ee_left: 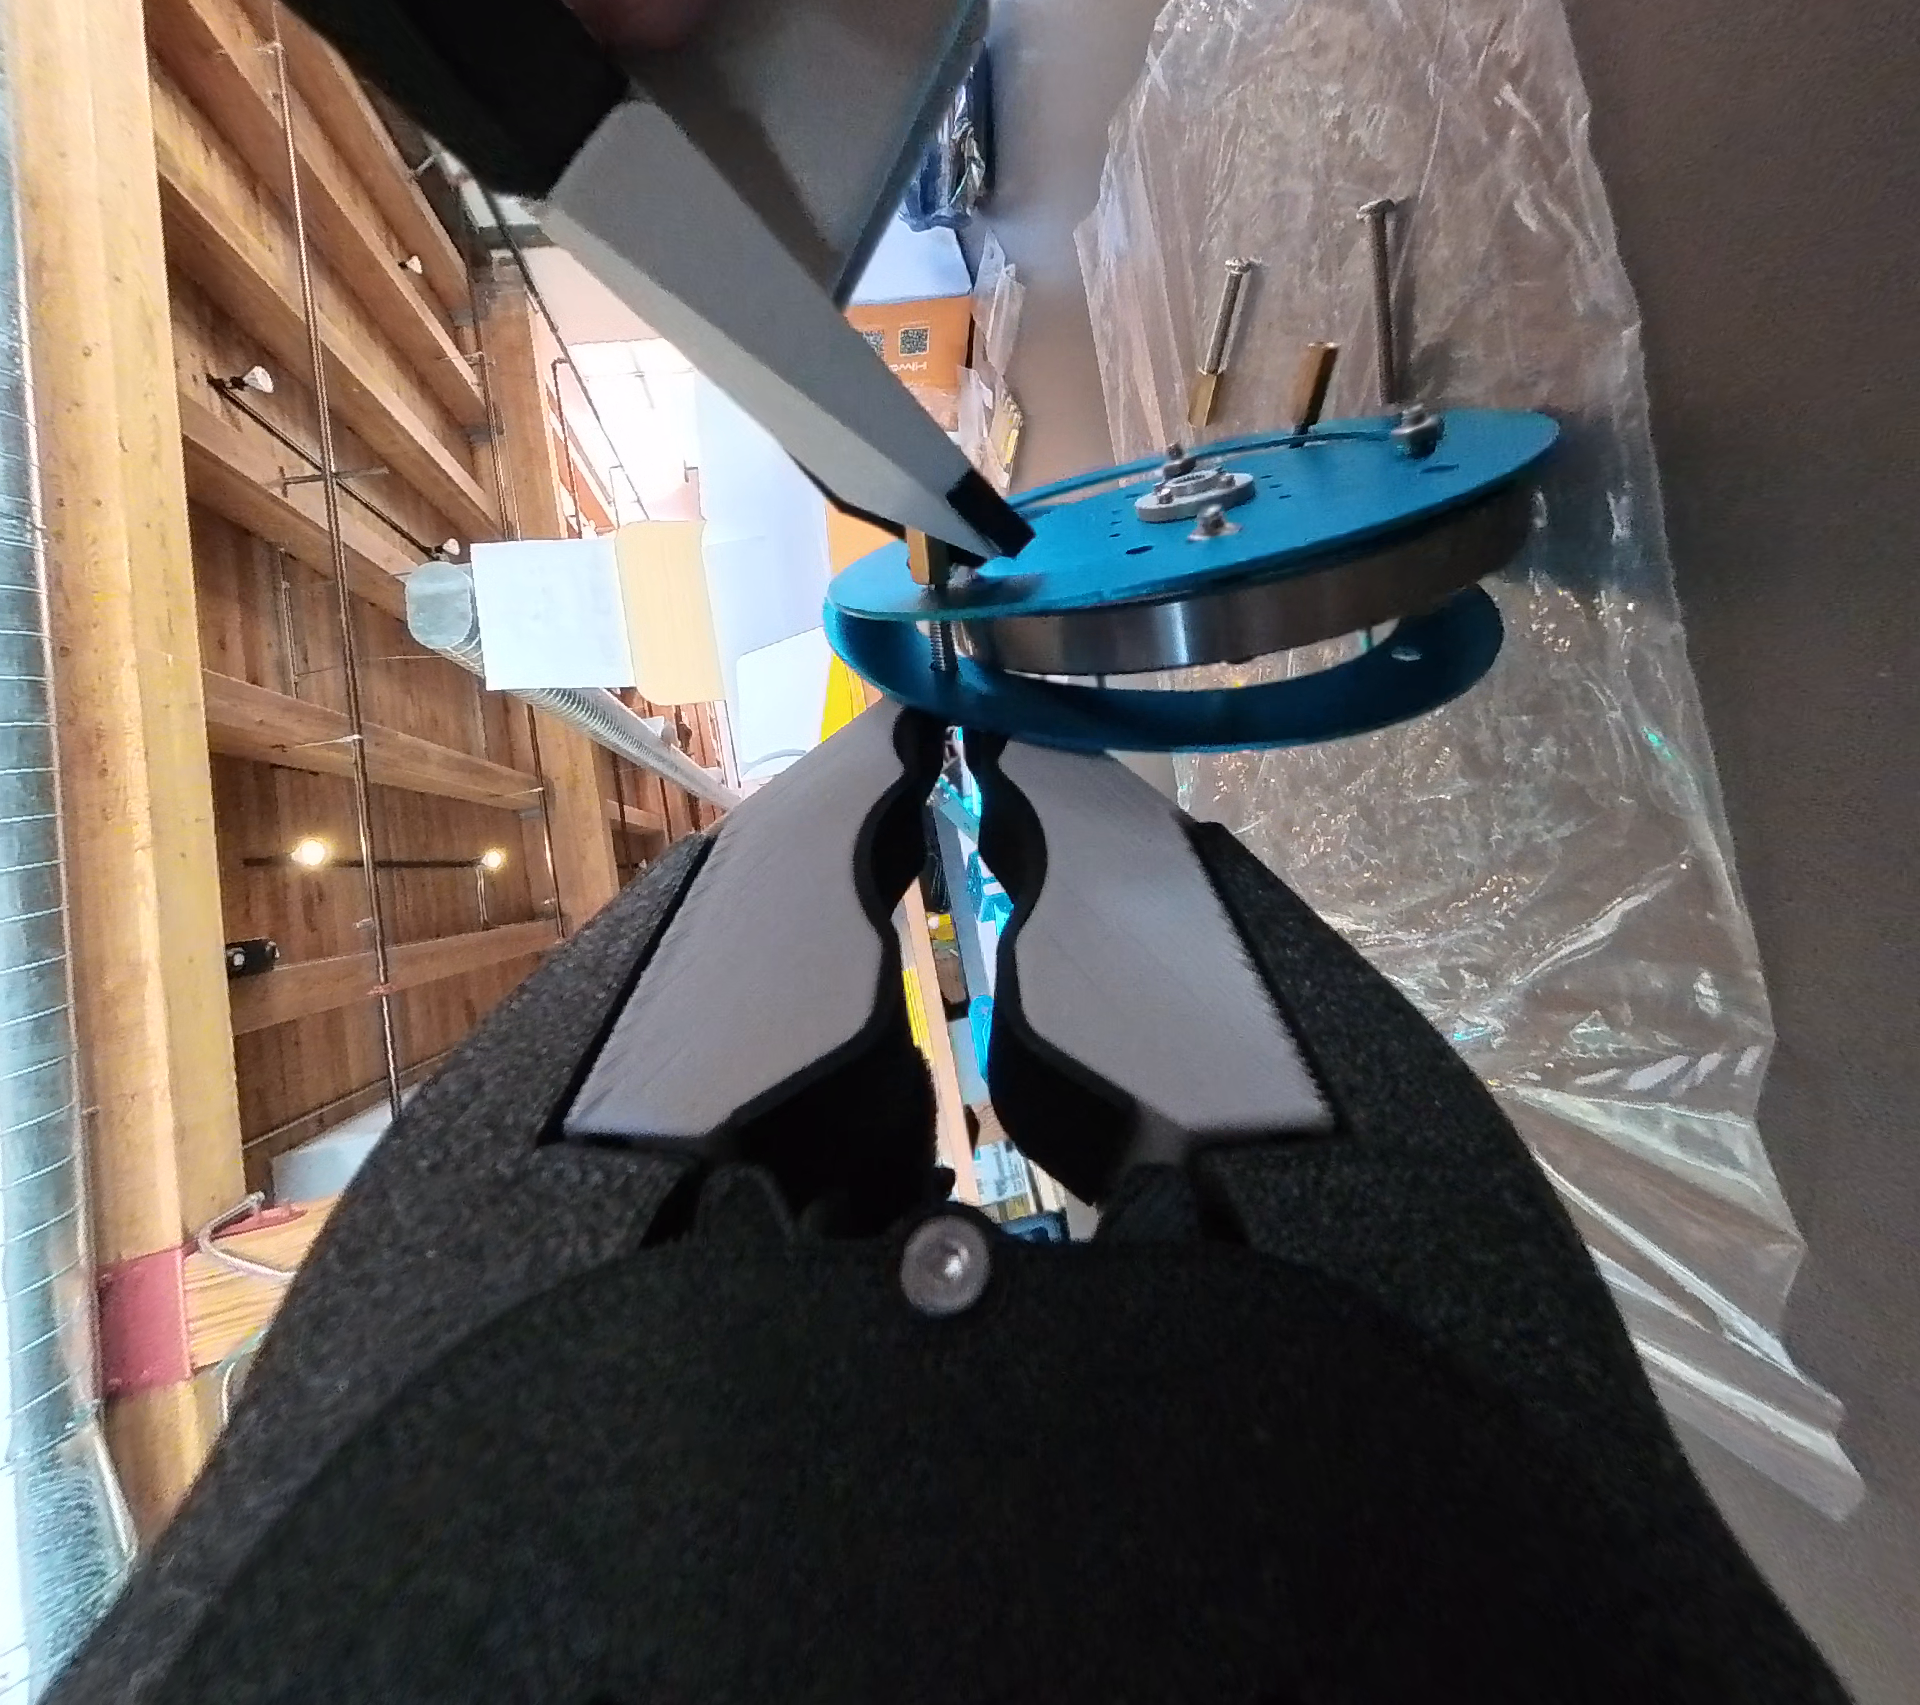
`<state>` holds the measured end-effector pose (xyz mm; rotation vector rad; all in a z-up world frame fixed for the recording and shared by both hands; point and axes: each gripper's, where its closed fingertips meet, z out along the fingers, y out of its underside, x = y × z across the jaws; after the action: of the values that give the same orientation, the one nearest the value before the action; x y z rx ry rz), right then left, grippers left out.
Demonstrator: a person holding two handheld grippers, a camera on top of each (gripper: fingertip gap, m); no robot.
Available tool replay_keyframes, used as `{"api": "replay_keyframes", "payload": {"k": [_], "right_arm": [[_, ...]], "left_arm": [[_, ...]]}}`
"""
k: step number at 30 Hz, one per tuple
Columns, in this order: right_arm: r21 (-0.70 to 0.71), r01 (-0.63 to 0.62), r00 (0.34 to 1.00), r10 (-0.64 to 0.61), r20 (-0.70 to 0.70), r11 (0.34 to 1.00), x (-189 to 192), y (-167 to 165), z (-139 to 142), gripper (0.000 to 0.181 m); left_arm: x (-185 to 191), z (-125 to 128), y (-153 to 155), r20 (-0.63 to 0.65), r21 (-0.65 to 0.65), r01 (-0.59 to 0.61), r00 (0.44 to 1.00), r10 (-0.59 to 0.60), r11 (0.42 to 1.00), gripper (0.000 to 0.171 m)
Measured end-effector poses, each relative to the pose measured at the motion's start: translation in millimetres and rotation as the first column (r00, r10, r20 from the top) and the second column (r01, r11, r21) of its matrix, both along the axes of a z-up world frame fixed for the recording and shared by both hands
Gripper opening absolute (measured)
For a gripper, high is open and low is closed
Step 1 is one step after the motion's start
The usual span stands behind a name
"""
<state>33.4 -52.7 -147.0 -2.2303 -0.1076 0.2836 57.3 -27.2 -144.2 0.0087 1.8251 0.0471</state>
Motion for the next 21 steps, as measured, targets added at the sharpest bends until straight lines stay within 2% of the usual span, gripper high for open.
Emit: {"api": "replay_keyframes", "payload": {"k": [6,13,16,21], "right_arm": [[-0.044,-0.007,0.978,-0.002,-0.206,0.999,-4,-2,-1,0.004],[-0.123,-0.074,0.895,0.012,-0.446,0.990,-6,-3,-1,0.003],[-0.160,-0.132,0.804,0.011,-0.595,0.978,-10,-4,0,0.004],[-0.198,-0.219,0.558,-0.044,-0.828,0.956,-14,-4,4,0.003]], "left_arm": [[-1,0,-2,0.010,0.008,0.006,1.000,-0.006,1.000,0.000],[1,0,-1,0.018,0.016,0.002,1.000,-0.003,1.000,0.000],[0,0,-1,0.017,0.016,0.003,1.000,-0.003,1.000,0.000],[0,0,0,0.022,0.022,0.001,1.000,-0.001,1.000,0.000]]}}
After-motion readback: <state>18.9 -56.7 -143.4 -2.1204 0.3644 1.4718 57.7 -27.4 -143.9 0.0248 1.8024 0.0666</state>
